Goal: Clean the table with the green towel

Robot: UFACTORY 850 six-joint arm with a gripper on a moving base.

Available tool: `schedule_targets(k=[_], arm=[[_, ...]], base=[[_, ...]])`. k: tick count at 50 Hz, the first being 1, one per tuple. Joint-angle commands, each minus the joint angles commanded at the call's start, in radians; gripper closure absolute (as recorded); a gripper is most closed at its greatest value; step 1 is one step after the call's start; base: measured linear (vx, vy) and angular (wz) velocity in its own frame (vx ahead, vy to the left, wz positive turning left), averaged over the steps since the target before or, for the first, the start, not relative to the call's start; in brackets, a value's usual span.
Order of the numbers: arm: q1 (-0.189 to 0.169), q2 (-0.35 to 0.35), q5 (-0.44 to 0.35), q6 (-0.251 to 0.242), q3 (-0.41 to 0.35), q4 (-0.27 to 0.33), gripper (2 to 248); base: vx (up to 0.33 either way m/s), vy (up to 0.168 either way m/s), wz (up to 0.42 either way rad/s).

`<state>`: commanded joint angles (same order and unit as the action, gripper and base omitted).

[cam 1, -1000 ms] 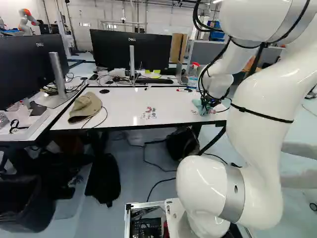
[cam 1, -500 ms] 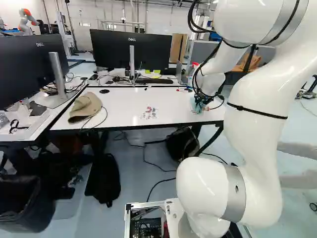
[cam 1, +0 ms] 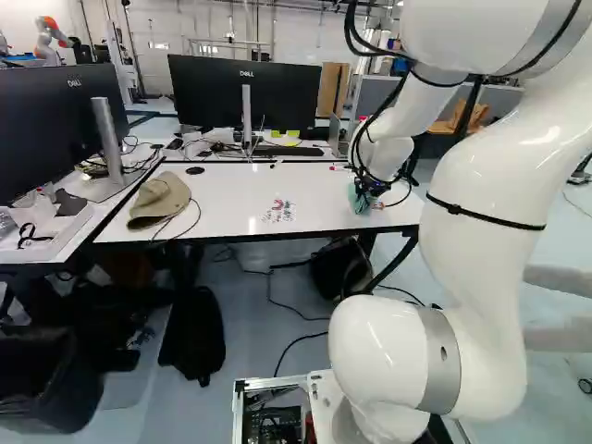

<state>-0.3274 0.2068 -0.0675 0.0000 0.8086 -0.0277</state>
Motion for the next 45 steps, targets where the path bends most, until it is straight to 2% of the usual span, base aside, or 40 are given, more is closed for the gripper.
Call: schedule_targets(k=[31, 45], arm=[[0.013, -0.157, 0.0, 0.0, -0.175, 0.0, 208], [-0.008, -0.221, 0.0, 0.0, -0.241, 0.0, 208]], base=[[0.0, 0.0, 0.0], [0.0, 0.0, 0.0]])
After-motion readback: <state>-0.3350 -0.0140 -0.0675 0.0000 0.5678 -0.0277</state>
